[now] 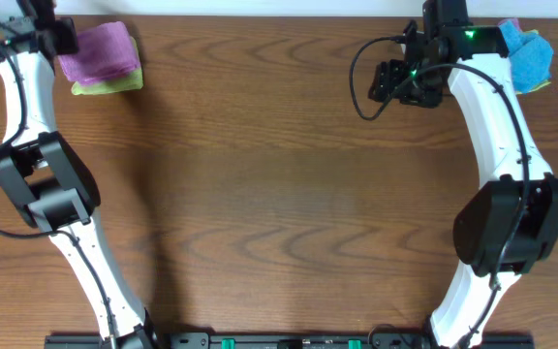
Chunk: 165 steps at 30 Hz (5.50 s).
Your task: Fold the cloth
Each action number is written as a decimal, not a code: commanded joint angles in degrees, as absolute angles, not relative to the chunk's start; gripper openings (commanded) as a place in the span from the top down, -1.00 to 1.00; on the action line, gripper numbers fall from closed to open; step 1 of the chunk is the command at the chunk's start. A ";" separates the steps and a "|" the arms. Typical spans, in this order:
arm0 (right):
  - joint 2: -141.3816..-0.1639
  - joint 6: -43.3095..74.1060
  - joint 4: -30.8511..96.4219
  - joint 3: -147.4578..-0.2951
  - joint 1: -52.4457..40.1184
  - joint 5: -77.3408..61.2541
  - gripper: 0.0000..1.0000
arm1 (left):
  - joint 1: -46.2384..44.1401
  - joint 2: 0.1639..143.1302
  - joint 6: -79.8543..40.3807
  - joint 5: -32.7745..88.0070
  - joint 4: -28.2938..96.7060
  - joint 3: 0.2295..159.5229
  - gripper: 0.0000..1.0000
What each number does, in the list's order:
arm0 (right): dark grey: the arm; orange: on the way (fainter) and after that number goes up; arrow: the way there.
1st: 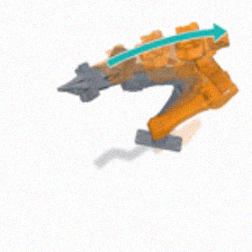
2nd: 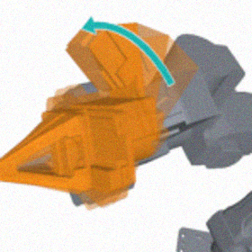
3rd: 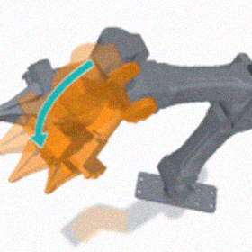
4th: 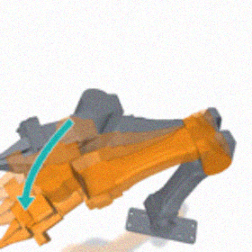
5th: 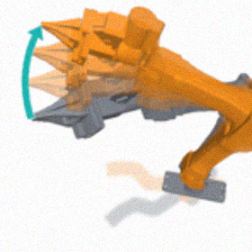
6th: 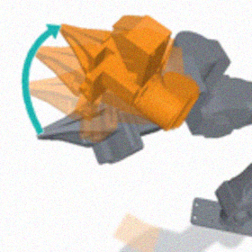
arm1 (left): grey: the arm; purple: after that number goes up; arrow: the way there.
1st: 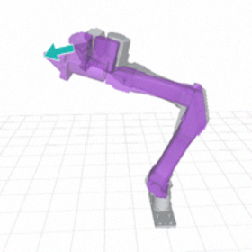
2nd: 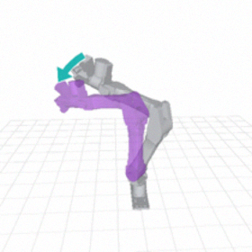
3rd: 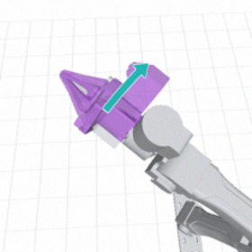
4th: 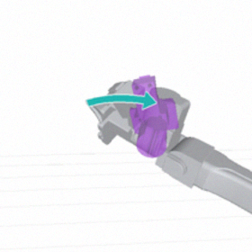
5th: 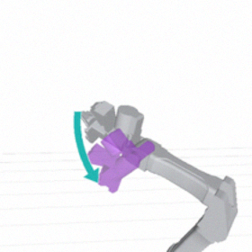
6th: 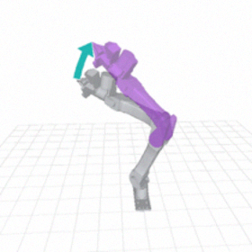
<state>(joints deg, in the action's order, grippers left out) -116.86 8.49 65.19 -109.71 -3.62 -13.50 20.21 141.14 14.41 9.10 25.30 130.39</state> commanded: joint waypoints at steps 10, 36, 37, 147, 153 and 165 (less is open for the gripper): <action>-113.49 13.02 74.61 -119.11 -4.29 -2.24 0.96 | 17.80 133.05 13.63 22.52 54.08 138.98 0.88; -42.76 10.81 69.60 -65.82 -9.67 10.09 0.97 | 6.50 62.33 15.46 20.05 63.96 77.28 0.88; -39.83 11.62 69.17 -63.29 -9.67 10.07 0.97 | 6.50 59.20 15.07 20.03 63.26 74.17 0.89; -31.18 16.69 70.11 -57.84 -9.67 10.07 -0.98 | 2.59 0.21 -0.84 7.09 3.75 0.27 -0.91; -31.18 16.71 70.08 -57.84 -9.67 10.07 -0.98 | 2.59 0.21 -0.84 7.07 3.75 0.27 -0.91; -31.16 12.47 71.20 -57.56 -9.67 14.11 -0.98 | 2.59 0.21 -0.84 7.07 3.75 0.27 -0.91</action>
